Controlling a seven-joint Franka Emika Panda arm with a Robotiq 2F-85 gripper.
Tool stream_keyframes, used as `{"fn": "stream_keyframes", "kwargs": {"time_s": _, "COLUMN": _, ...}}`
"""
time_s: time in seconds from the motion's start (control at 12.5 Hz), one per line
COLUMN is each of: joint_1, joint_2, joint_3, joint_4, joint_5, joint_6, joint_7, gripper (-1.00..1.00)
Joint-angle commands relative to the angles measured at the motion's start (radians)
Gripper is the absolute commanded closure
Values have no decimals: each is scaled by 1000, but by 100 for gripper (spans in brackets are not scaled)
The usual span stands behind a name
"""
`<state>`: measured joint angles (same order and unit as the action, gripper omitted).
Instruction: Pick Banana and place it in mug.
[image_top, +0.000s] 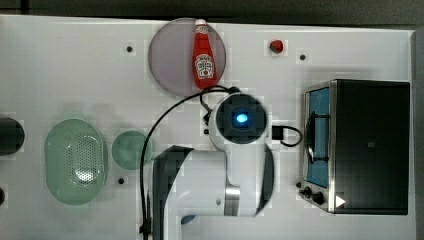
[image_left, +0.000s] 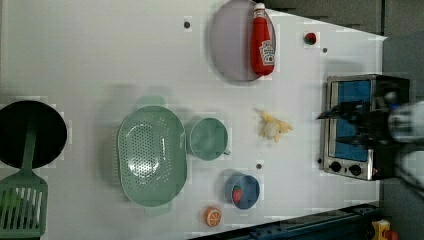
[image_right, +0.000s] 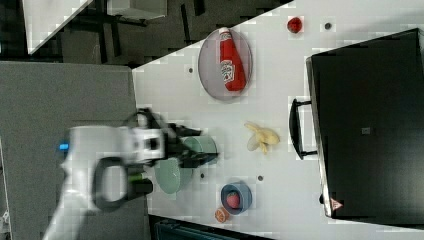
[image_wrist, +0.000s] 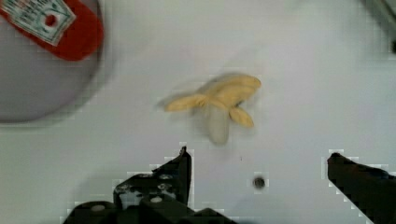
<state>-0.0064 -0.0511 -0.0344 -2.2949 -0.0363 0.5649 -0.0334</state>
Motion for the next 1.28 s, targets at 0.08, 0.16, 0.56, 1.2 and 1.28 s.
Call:
{"fn": "stream_keyframes", "kwargs": {"time_s": 0.08, "joint_1": 1, "joint_2": 57, "joint_3": -2, "joint_4": -92, "joint_5": 19, "joint_6": 164, "joint_7": -49, "gripper": -100}}
{"fn": "stream_keyframes", "kwargs": {"time_s": 0.16, "joint_1": 1, "joint_2": 96, "joint_3": -2, "joint_4": -108, "joint_5": 18, "joint_6": 208, "joint_7": -64, "gripper": -100}}
{"fn": "stream_keyframes", "kwargs": {"time_s": 0.56, "joint_1": -2, "joint_2": 329, "joint_3": -2, "joint_4": -125, "joint_5": 18, "joint_6": 495, "joint_7": -252, "gripper": -100}}
{"fn": "stream_keyframes", "kwargs": {"time_s": 1.2, "joint_1": -1, "joint_2": 421, "joint_3": 4, "joint_4": -141, "joint_5": 18, "joint_6": 612, "joint_7": -251, "gripper": 26}}
{"fn": "stream_keyframes", "kwargs": {"time_s": 1.28, "joint_1": -2, "joint_2": 418, "joint_3": 3, "joint_4": -141, "joint_5": 19, "joint_6": 613, "joint_7": -251, "gripper": 43}}
